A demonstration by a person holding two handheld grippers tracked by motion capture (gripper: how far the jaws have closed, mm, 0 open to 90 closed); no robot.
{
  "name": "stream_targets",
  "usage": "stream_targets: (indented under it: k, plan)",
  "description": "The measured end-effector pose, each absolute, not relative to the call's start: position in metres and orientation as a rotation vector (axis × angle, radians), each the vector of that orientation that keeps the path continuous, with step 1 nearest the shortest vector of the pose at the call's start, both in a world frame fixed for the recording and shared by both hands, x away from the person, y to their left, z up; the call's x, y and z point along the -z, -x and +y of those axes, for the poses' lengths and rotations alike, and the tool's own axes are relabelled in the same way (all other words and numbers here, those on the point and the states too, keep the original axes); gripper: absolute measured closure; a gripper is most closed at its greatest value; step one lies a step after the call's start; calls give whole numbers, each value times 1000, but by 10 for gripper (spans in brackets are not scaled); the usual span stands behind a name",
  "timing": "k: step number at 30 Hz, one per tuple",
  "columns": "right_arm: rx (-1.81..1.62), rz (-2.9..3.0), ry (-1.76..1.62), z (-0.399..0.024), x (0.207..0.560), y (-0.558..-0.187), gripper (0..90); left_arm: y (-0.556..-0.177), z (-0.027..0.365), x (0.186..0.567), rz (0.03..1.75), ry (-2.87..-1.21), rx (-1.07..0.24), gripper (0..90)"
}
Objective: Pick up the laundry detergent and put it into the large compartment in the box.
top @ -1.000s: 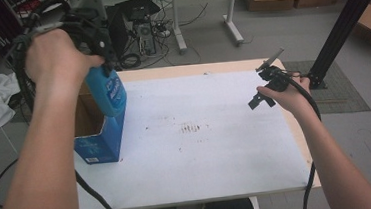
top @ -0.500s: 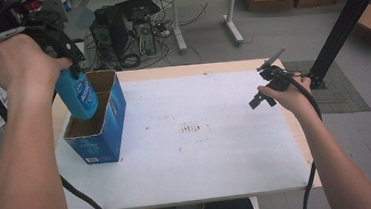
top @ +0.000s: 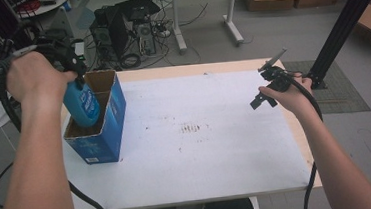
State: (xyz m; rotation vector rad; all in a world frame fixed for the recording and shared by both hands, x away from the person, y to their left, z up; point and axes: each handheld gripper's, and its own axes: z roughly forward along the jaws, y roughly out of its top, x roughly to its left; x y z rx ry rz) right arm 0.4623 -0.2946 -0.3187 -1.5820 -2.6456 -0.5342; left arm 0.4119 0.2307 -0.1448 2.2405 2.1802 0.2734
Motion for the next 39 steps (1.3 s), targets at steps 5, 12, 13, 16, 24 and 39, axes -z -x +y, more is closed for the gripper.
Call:
stream_targets:
  k: [5, 12, 13, 16, 24, 39]
  plan:
    - [526, -2647, 1582, -295, 320, -462, 170, -416, 230, 165, 2181, -2259, -248, 385]
    - [527, -2648, 1586, -295, 320, -462, 170, -420, 233, 197, 2185, -2279, -196, 385]
    - [523, -2651, 1581, -295, 320, -461, 170, -421, 234, 201, 2178, -2288, -190, 385]
    - [520, -2656, 1581, -296, 321, -461, 170, -422, 235, 213, 2184, -2288, -172, 385]
    - [514, -2657, 1581, -297, 322, -462, 170, -425, 237, 243, 2207, -2295, -117, 385]
    - [499, -2666, 1570, -293, 326, -462, 170, -426, 242, 275, 2234, -2320, -59, 385]
